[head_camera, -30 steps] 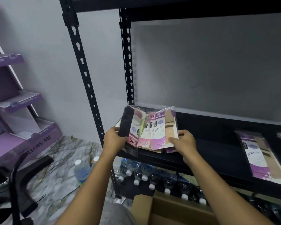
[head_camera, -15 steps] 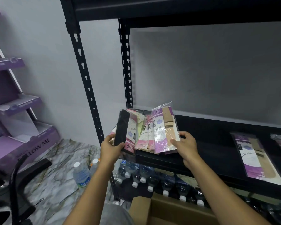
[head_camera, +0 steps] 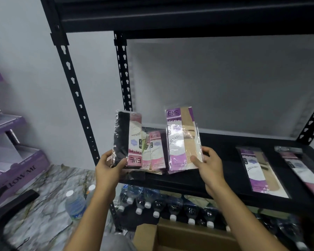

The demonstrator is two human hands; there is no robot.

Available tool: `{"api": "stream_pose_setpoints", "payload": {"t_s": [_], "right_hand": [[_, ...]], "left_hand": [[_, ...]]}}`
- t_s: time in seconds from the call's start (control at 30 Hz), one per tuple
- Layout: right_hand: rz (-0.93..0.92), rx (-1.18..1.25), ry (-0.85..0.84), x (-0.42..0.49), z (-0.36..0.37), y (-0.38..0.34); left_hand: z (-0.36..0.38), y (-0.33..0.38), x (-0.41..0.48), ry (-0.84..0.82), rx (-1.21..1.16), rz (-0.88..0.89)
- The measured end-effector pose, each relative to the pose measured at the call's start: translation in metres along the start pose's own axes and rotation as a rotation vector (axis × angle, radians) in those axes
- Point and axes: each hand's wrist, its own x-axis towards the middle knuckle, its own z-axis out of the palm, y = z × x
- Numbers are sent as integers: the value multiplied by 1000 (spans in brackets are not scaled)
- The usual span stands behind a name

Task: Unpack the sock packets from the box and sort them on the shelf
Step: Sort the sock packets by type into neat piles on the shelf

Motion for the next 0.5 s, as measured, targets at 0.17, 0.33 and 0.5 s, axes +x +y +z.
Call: {"api": "stream_pose_setpoints", "payload": {"t_s": [0.17,0.33,0.5], "right_hand": [[-40,48,24,-15,-28,-6],[-52,15,85,-29,-68,-11],[-52,41,152,-41,-113,-13]], "left_hand": [[31,-1,-23,-129,-98,-3],[66,-12,-44,-237,-114,-22],[108,-18,-65,-325,-130,-51]]}}
